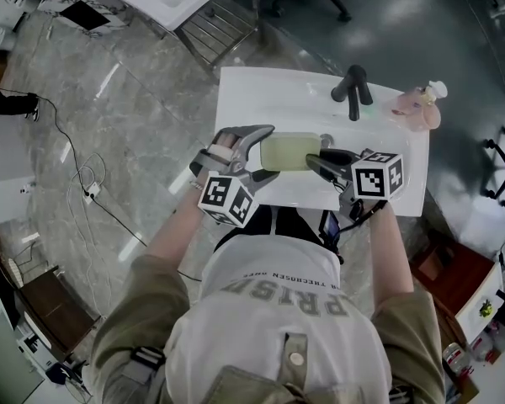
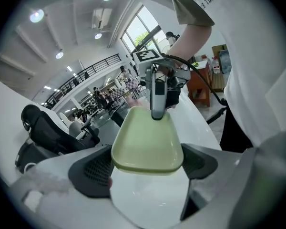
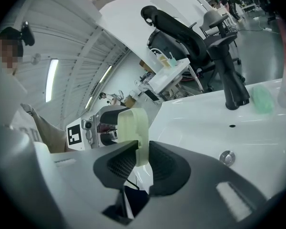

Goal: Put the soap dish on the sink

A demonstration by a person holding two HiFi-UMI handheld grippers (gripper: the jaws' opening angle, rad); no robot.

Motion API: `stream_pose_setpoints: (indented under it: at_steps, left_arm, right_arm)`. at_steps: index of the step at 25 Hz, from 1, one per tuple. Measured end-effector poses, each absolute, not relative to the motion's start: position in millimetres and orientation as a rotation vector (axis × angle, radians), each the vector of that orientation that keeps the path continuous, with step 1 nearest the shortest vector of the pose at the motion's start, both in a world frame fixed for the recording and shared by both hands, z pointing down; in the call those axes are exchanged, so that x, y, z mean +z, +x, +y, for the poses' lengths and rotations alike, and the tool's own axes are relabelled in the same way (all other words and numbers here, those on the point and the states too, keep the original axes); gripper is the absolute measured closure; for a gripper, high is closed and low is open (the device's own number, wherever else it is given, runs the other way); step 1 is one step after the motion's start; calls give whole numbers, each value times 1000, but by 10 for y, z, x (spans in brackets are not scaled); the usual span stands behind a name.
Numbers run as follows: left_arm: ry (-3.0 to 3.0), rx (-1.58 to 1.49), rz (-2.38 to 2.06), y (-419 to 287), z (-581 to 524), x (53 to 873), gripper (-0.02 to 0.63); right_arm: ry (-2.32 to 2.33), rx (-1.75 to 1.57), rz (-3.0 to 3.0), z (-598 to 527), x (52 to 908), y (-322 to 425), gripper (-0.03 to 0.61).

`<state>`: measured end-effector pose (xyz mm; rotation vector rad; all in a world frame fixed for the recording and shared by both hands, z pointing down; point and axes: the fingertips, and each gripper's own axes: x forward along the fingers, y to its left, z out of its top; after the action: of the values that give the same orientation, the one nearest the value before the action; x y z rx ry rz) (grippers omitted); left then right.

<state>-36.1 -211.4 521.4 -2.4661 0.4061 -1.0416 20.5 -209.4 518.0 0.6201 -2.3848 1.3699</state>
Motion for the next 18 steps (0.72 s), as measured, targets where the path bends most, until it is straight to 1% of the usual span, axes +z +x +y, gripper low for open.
stream_pose_setpoints:
  at_steps: [9, 18]
  left_arm:
    - [-2623, -1093, 350, -489, -2357, 5440, 149]
    - [-2677, -1180, 254, -624, -2822, 5739, 149]
  right_arm:
    - [702, 1425, -2301, -2352, 5309, 109, 503]
    - [762, 1453, -2173, -2783, 5546, -34, 503]
